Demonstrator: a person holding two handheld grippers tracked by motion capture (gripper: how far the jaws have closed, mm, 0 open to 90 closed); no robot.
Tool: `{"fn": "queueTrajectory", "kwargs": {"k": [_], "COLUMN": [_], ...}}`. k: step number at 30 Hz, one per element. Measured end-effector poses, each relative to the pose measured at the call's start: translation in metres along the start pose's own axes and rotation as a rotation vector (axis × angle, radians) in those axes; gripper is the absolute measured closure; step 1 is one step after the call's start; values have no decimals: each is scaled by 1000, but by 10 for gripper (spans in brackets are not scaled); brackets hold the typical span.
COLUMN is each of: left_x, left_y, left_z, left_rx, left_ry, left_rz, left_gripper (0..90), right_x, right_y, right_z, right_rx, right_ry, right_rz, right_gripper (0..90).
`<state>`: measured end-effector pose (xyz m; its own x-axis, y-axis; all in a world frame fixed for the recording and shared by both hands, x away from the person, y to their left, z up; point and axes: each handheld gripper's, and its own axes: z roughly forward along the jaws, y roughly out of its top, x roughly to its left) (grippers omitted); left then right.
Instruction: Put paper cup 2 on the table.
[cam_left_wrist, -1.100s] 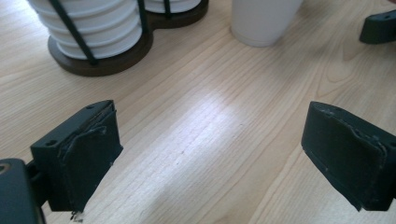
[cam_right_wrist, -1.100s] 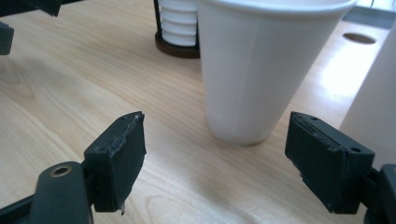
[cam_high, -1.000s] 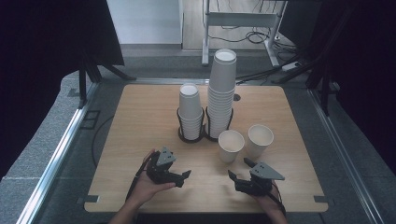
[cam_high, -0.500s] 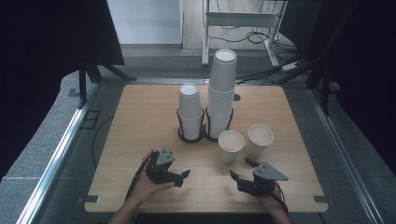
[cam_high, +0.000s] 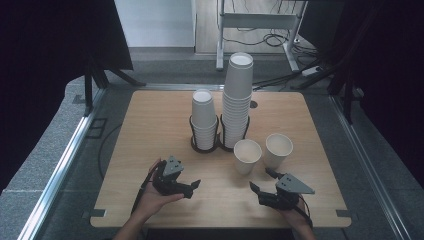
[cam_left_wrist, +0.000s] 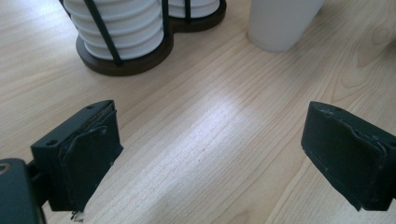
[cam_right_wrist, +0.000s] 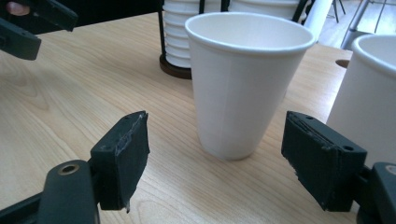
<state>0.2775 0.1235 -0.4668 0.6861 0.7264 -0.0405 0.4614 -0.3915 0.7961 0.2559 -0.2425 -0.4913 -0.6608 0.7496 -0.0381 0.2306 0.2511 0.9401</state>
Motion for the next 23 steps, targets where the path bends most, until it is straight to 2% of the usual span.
{"fn": "queueTrajectory", "kwargs": {"k": [3,13,23], "left_x": [1,3,3], "left_y": [2,1,1], "left_z": [-1,0,3], "left_rx": [-9,-3,5], "left_ry": [-3,-5,-8], "left_rz": [0,2,2], "left_gripper": [44,43,43], "right_x": [-1,-6,-6], "right_y": [1,2,2], "right_z": [-3,-9,-7], "right_rx": [-6,-27,-14], "right_ry": [8,13,30], "right_rz": [-8,10,20], "right_gripper": [228,197,166]}}
